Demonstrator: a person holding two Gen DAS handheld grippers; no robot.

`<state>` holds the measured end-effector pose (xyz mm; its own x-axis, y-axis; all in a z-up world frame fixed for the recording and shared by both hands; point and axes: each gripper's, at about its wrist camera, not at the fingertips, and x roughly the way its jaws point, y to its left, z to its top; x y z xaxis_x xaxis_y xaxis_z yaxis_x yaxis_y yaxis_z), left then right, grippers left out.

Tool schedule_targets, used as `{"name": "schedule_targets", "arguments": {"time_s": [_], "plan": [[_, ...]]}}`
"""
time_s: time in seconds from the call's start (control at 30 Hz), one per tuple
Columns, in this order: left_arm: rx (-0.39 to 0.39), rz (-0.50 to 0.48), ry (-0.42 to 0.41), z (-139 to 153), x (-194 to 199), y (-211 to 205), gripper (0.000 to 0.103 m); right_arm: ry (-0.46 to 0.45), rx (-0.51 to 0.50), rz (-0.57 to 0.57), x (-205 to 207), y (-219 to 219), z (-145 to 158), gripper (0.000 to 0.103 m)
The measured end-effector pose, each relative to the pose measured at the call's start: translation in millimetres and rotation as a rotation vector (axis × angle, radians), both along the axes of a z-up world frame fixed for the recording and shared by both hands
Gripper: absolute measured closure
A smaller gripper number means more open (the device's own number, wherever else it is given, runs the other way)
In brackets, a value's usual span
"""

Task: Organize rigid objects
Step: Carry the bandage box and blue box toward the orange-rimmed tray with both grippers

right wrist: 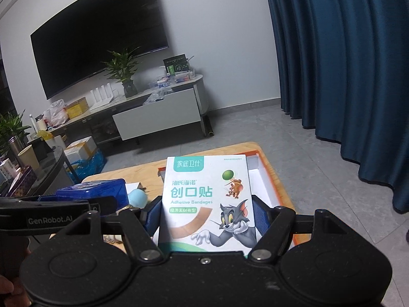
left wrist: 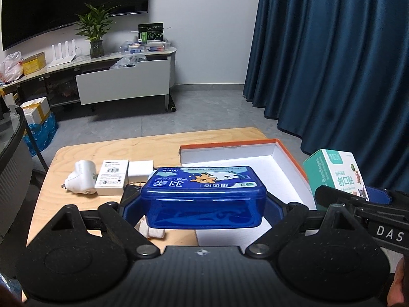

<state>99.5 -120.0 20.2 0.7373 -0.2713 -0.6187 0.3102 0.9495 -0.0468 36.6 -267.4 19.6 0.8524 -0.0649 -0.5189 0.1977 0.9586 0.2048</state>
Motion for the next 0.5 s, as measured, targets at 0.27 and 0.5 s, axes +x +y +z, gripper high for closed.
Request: {"name": "schedule_targets", "arguments": {"time_s": [0.27,0.5], "plan": [[0.007,-0.011,0.002,-1.9,2.3,-2.9,0.010,0.001,-0.002,-0.008,4.0,-5.2,-1.2,0.019],[0.017,-0.010,0.003,-3.5,3.9,-8.1,0.010,-0.001,-0.007,-0.011,7.0,-8.5,-1.3,0.019]]}}
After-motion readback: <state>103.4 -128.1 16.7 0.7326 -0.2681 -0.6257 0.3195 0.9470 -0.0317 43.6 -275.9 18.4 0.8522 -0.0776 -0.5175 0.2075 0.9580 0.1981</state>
